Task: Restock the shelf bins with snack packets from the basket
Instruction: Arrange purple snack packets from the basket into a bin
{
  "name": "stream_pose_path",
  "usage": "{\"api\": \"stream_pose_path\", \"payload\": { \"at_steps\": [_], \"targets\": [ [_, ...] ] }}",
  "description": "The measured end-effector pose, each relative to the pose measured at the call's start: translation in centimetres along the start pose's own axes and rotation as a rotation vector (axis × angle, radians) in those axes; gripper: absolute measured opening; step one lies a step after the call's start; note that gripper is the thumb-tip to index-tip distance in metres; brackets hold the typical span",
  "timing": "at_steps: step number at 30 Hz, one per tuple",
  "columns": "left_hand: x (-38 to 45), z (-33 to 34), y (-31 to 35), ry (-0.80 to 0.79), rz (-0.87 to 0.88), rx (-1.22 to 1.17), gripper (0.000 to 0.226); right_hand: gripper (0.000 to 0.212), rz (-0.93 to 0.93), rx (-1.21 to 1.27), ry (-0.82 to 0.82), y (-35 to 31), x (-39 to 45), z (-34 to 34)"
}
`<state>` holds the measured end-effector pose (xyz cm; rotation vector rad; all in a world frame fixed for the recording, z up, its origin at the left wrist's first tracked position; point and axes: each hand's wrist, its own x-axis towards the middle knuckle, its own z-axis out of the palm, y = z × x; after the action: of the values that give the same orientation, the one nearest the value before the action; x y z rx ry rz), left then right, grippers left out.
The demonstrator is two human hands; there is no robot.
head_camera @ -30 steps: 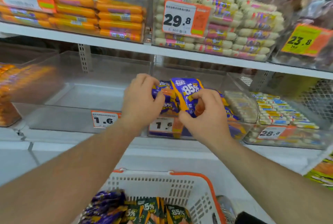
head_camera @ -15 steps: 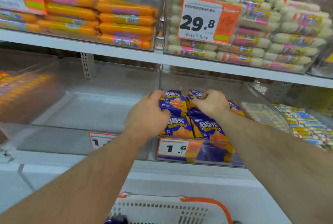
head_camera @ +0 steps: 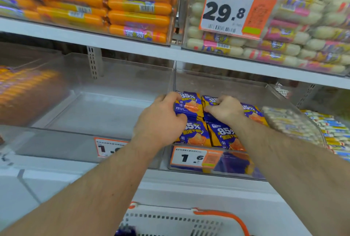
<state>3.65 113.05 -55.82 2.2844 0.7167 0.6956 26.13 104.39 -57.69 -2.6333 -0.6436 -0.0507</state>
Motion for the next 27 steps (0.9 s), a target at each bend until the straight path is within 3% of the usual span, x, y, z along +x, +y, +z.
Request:
{"api": "stream_pose_path", "payload": {
  "at_steps": [5,9,20,25,27],
  "targets": [
    [0.1,0.0,0.1,0.003,0.001,0.005,0.04,0.061,-0.03,-0.045,-0.018,0.1,-0.2,0.4],
    [0.0,0.0,0.1,-0.003,-0.003,-0.014,0.04,0.046,-0.047,-0.042,-0.05,0.3,-0.4,0.2],
    [0.1,0.0,0.3,0.018,0.008,0.012,0.041,0.051,-0.07,-0.274,-0.163,-0.3,-1.0,-0.6],
    [-0.1,-0.4,0.3,0.025,0.066,-0.025,0.045,0.039,-0.101,-0.165,0.006,-2.2,-4.9,-4.5],
    [-1.0,-0.8,0.5,0.13,0.176,-0.001,0.047,0.034,-0.191,-0.104,0.121,-3.0,-7.5,-5.5]
  ]
}}
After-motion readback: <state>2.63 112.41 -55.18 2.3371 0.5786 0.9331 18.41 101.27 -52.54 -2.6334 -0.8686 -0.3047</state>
